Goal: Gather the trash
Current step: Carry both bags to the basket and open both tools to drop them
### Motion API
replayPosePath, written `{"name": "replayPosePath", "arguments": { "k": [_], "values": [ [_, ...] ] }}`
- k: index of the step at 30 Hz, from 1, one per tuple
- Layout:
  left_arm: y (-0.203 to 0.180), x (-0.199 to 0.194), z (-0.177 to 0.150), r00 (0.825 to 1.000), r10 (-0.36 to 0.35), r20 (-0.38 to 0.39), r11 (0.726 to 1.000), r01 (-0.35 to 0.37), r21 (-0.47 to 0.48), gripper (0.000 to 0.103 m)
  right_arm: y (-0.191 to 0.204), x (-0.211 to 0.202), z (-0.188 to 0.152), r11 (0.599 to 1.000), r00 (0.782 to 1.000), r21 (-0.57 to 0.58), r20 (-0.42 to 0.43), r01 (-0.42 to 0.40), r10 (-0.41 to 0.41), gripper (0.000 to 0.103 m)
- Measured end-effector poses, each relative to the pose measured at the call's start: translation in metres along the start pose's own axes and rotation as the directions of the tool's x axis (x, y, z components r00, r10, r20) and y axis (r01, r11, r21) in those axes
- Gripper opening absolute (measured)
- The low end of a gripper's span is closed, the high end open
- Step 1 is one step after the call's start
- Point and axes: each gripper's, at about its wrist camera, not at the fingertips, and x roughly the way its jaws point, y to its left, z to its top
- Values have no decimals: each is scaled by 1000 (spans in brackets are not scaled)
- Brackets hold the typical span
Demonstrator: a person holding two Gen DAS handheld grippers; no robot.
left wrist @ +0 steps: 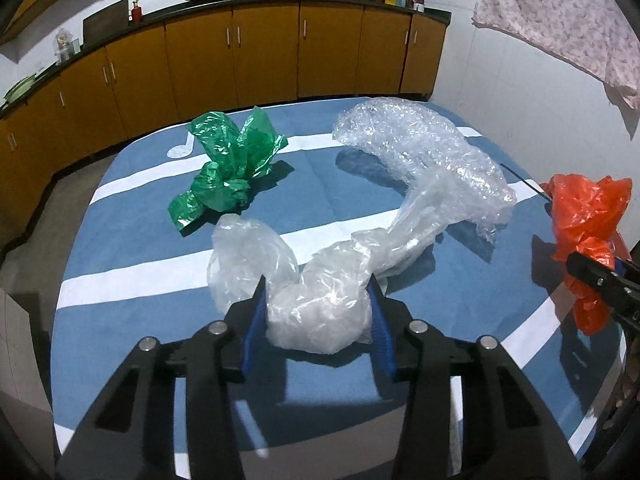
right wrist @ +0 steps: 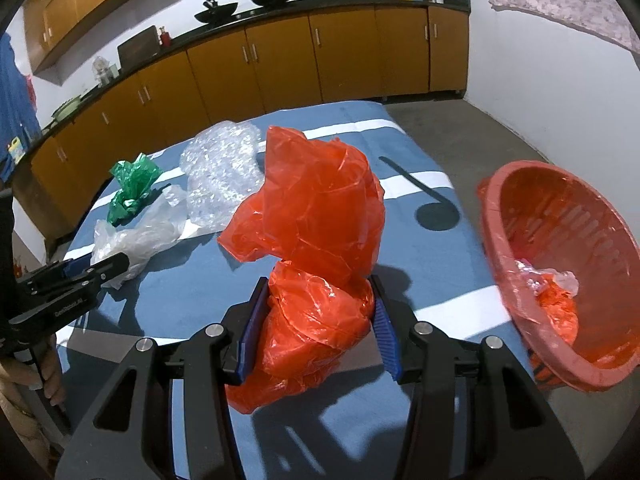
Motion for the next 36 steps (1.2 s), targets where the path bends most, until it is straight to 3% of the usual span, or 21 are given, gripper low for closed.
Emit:
{"name": "replayPosePath", "arguments": {
  "k": [9, 18, 24, 36],
  "values": [
    [-14, -35, -5, 998, -3, 63, 1000, 4, -13, 44, -16, -28, -3, 1000, 999, 11, 48, 23, -23, 49],
    [-55, -74, 3, 986, -92, 138, 996, 93, 1, 45, -32, -66, -4, 996, 988, -10, 133, 86, -84, 49],
    [-85, -86, 10, 975, -150, 162, 989, 151, 3, 45, -49, -83, -6, 992, 978, 6, 169, 125, -124, 49],
    [-122, -91, 11, 964, -199, 175, 980, 198, 28, 45, -80, -100, -15, 981, 964, 64, 181, 185, -193, 49]
  ]
}}
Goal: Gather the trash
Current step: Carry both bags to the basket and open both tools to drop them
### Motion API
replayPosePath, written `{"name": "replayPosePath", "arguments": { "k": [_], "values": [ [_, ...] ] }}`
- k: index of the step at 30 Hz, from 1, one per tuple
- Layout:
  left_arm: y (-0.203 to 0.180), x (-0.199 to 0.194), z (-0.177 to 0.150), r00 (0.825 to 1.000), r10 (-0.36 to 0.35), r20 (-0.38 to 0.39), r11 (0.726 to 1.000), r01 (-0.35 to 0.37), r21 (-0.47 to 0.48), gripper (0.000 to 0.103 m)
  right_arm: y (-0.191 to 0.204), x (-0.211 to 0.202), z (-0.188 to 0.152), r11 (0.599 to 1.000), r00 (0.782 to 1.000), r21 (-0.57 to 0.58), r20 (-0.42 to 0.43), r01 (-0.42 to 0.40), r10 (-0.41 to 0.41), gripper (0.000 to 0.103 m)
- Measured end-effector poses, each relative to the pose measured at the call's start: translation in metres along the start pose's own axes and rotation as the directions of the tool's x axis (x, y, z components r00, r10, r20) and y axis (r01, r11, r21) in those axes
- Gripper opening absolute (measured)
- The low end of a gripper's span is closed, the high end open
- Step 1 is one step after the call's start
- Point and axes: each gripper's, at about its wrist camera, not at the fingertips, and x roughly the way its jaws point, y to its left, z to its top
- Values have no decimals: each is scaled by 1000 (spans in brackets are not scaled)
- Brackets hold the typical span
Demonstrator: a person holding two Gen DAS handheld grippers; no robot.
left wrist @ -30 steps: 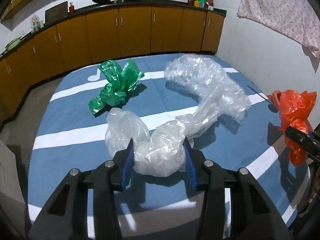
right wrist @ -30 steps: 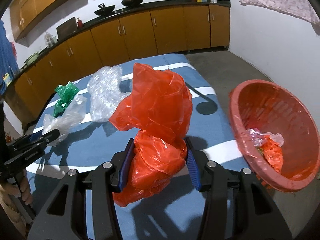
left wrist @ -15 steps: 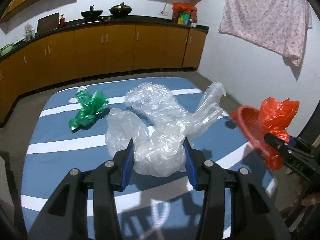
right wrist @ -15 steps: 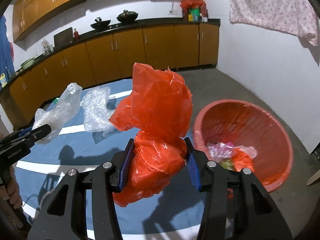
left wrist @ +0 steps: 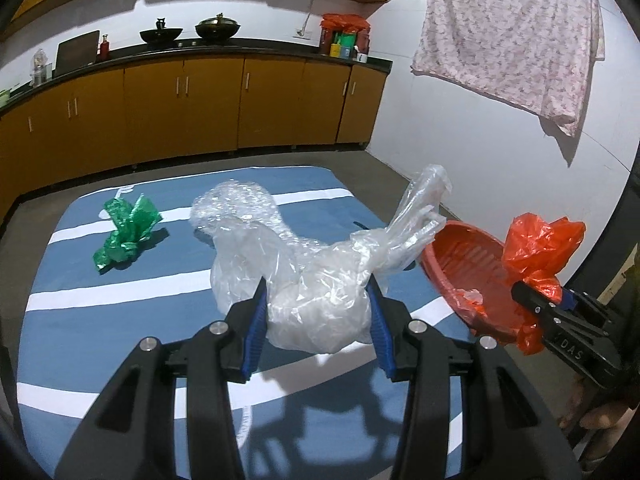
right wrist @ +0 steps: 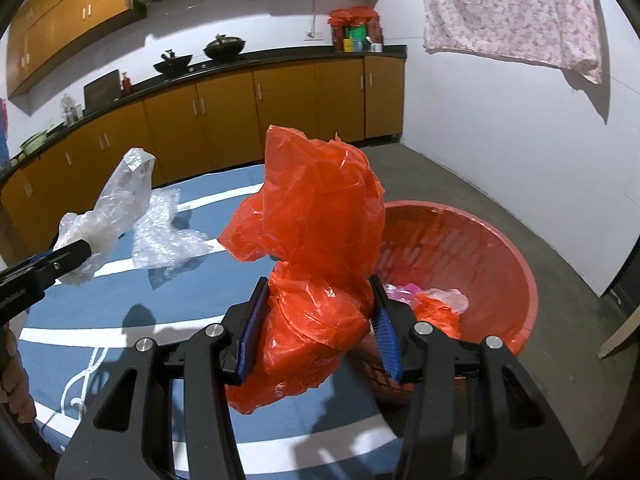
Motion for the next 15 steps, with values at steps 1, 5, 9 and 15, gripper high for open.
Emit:
{"name": "replayPosePath", "arguments": {
  "k": [1, 5, 9, 15],
  "values": [
    [-2, 1, 0, 1000, -3, -1, 1000, 3, 4, 45, -2, 0, 0, 1000, 1000, 4, 1, 4, -4, 49],
    [-13, 4, 1, 1000, -16, -5, 1000, 16, 16, 45, -11, -2, -2, 999, 1000, 24, 1, 27, -27, 49],
    [-21, 7, 1, 1000, -28, -11, 999, 28, 25, 45, -18, -1, -5, 999, 999, 34, -3, 41, -41, 49],
    [-34, 14, 0, 999, -47, -24, 998, 48, 31, 45, -29, -2, -5, 997, 998, 47, 0, 64, -64, 49]
  ]
}}
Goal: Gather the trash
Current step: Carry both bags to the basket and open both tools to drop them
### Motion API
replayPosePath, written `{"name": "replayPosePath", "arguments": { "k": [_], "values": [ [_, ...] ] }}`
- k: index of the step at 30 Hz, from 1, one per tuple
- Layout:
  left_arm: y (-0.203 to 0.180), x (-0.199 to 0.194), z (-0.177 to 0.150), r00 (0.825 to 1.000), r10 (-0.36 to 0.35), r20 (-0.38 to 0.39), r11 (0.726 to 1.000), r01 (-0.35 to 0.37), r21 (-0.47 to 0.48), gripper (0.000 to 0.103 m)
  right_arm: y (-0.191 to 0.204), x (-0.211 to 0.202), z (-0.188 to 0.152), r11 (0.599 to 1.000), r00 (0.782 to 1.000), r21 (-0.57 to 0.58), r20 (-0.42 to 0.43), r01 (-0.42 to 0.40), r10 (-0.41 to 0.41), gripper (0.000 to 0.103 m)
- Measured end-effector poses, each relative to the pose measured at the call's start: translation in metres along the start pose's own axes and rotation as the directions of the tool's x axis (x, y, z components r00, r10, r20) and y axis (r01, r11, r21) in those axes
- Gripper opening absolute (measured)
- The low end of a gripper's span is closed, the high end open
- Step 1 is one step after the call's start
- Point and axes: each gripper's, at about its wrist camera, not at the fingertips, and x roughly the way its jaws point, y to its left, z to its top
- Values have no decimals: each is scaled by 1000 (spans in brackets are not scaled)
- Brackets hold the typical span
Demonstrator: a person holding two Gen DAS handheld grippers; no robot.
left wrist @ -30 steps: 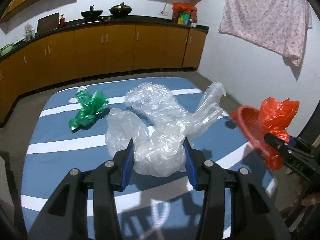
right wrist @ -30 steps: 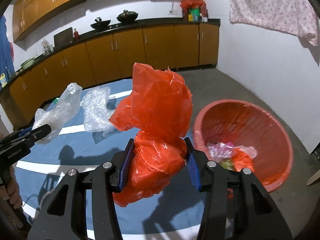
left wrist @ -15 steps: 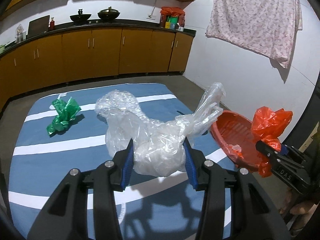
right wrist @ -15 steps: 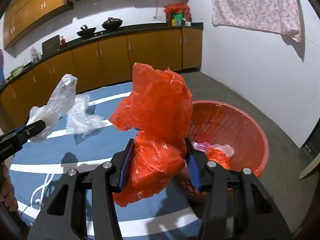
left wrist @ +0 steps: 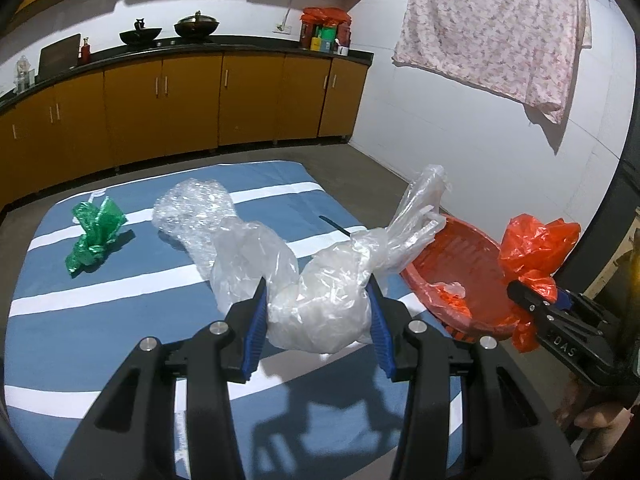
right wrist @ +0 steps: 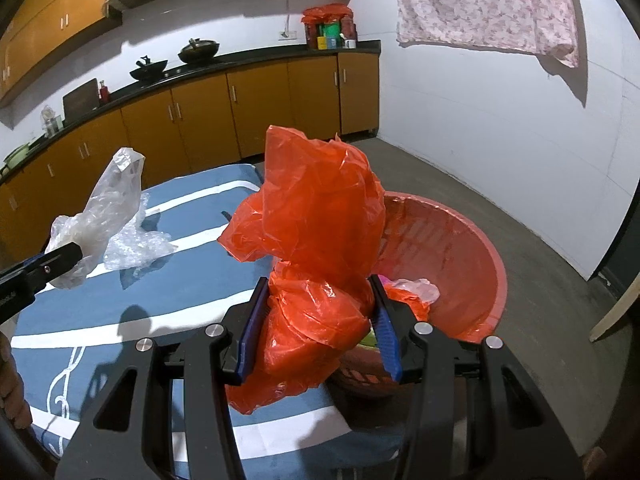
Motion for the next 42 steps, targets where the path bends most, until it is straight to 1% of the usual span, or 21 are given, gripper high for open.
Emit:
{"name": "replayPosePath", "arguments": {
  "k": [6, 10, 16, 21, 29, 38, 40, 42],
  "values": [
    [-23, 11, 11, 999, -52, 7, 999, 52, 3, 45, -22, -4, 14, 998, 998, 34, 37, 47, -48, 49],
    [-50, 23, 23, 996, -92, 19, 996, 91, 17, 45, -40, -4, 23, 995, 995, 65, 56, 79, -83, 49],
    [-84, 50, 35, 990, -139, 13, 990, 139, 30, 45, -62, 2, 27, 990, 992, 97, 67, 104, -111, 49],
    [-107, 81, 42, 985, -170, -15, 985, 171, 26, 45, -76, 14, 30, 986, 991, 124, 64, 112, -120, 49],
    [-131, 123, 41, 979, -194, -70, 980, 196, 36, 45, -97, 37, 32, 979, 993, 176, 36, 106, -114, 49],
    [-143, 151, 35, 971, -210, -114, 975, 216, 42, 46, -106, 53, 38, 975, 995, 205, 29, 86, -94, 49],
    [-145, 156, 35, 969, -214, -127, 975, 221, 40, 48, -106, 54, 39, 975, 996, 212, 30, 73, -81, 51],
    [-145, 160, 33, 967, -214, -138, 975, 221, 31, 51, -110, 56, 39, 974, 997, 220, 29, 60, -68, 58]
  ]
}}
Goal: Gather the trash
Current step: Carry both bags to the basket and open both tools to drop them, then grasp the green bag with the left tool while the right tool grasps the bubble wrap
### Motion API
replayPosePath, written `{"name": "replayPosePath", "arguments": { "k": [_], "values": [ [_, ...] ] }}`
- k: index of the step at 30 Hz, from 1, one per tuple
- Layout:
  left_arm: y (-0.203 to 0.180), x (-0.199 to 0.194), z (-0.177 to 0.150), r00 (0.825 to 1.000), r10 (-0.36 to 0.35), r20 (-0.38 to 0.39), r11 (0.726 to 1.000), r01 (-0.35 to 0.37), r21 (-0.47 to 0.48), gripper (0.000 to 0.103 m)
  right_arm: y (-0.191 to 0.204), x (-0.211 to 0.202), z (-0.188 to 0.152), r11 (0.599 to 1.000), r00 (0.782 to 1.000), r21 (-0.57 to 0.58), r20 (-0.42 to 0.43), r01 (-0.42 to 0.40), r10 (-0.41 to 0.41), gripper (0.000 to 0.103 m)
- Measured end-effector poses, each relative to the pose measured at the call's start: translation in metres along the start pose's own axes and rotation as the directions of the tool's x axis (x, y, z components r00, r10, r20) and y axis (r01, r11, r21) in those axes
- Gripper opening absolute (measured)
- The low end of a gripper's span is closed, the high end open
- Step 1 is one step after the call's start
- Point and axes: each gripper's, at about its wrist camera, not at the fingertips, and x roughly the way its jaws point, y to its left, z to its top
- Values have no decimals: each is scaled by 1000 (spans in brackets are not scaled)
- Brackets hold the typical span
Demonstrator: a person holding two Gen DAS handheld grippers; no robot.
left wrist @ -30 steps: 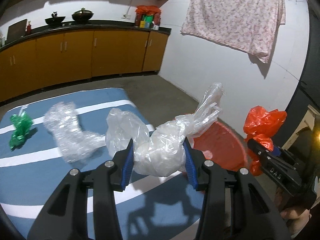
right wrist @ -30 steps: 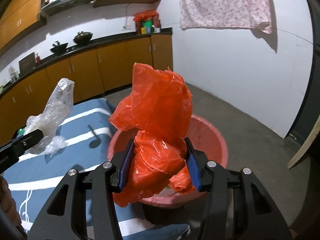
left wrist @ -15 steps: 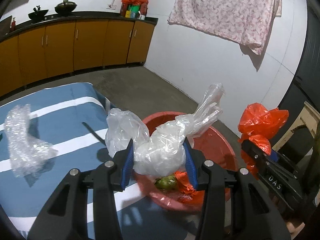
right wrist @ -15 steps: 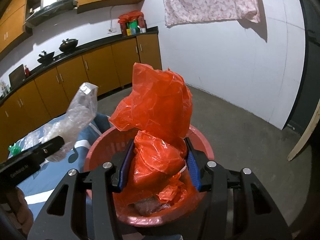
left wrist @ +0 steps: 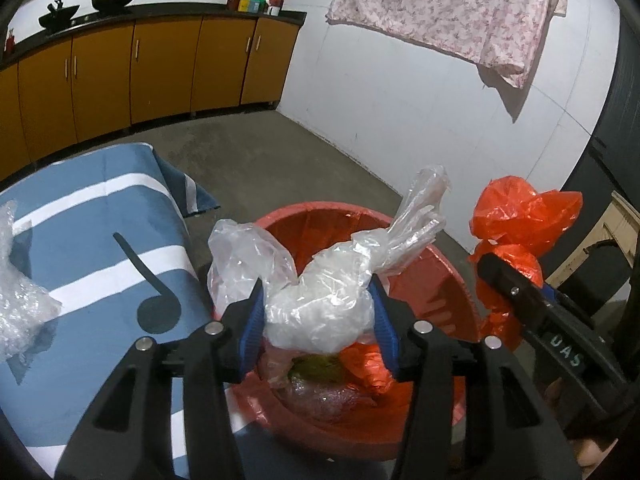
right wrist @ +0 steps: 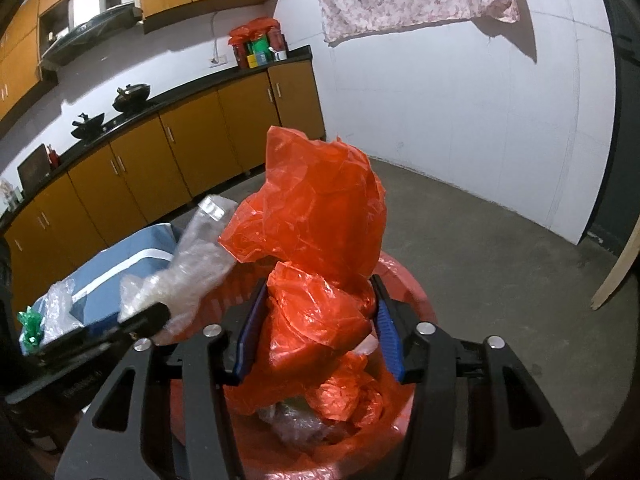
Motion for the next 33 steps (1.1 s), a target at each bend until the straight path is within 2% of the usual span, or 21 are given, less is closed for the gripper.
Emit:
{"name": "replayPosePath", "arguments": {
  "k": [3, 10, 14, 18, 21, 27, 33],
  "values": [
    [3, 5, -1, 1000, -9, -21, 1000, 8, -15, 54, -4, -1, 0, 1000, 1000, 15, 3, -6, 6, 67],
    [10, 0, -4, 1000, -8, -22, 1000, 8, -19, 64, -11, -10, -5, 1000, 1000, 30, 8, 9, -9, 76],
    [18, -13, -10, 1000, 16, -2, 999, -16, -30, 74, -8, -18, -5, 1000, 1000, 14, 22, 21, -21, 83],
    [30, -41, -17, 995, 92, 48, 996, -91, -13, 87, 7, -24, -7, 1000, 1000, -23, 31, 1, 0, 88],
    [41, -62, -23, 984, 156, 83, 987, -158, 8, 92, 30, -28, -8, 997, 998, -68, 37, -42, 44, 91],
    [94, -109, -41, 939, 322, 125, 946, -323, -10, 95, 84, -25, -14, 978, 987, -142, -1, -156, 158, 92],
    [176, -159, -62, 863, 493, 110, 869, -482, -111, 96, 154, -17, -26, 931, 964, -253, -59, -265, 258, 92]
  ]
}}
